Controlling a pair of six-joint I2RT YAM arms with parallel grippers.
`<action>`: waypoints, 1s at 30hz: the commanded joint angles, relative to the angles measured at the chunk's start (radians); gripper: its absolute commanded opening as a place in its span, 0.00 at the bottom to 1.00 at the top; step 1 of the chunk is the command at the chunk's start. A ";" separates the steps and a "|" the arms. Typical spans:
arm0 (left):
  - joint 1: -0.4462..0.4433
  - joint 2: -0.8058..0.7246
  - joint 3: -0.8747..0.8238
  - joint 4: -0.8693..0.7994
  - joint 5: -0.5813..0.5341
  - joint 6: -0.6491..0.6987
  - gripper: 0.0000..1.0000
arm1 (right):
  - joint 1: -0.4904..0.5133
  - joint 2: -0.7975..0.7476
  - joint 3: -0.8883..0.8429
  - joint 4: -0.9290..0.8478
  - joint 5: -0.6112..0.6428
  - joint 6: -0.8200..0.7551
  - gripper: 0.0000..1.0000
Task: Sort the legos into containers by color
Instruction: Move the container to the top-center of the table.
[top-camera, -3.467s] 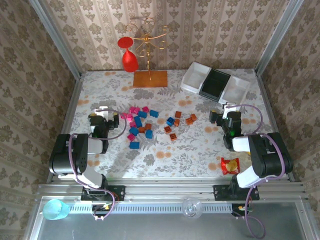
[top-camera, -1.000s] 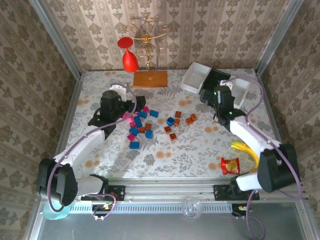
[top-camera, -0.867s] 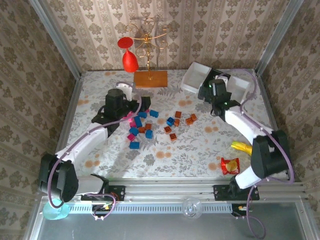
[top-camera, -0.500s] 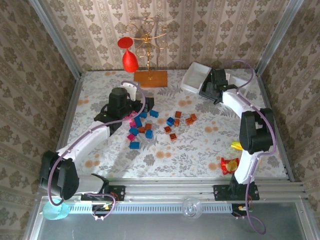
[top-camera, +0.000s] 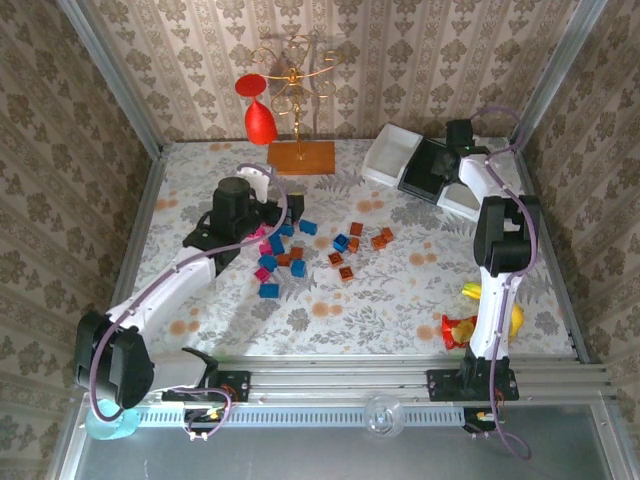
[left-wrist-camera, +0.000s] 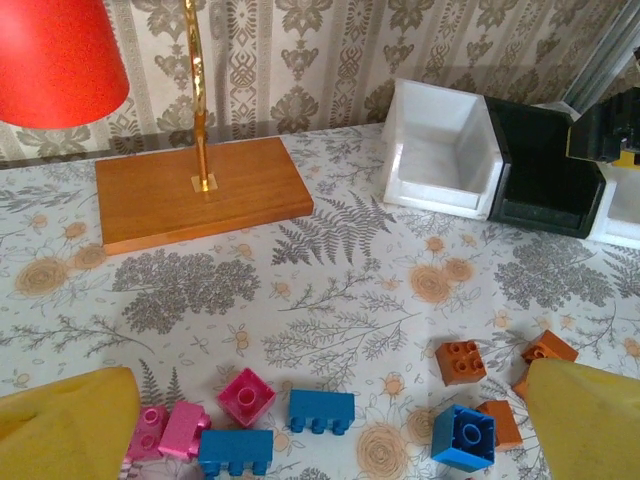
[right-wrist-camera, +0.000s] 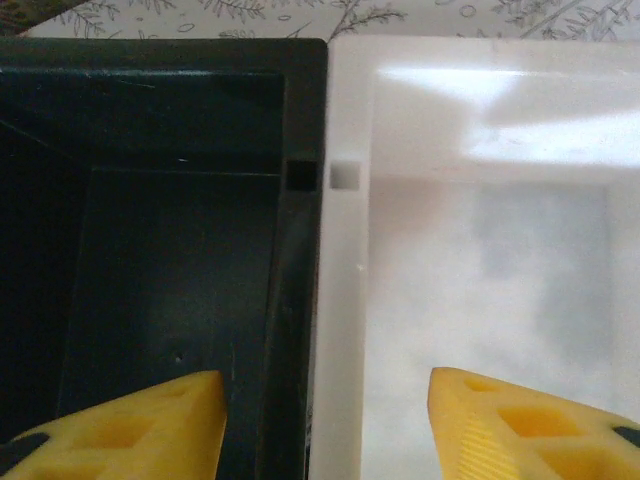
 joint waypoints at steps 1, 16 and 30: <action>-0.004 -0.029 -0.017 -0.011 -0.022 0.031 1.00 | 0.004 0.049 0.085 -0.096 -0.058 -0.011 0.49; -0.004 -0.091 -0.112 -0.030 -0.049 0.006 1.00 | 0.133 -0.007 0.014 -0.090 -0.172 -0.230 0.32; 0.000 -0.040 -0.128 -0.065 -0.068 0.007 1.00 | 0.177 -0.065 0.075 -0.109 -0.178 -0.292 0.58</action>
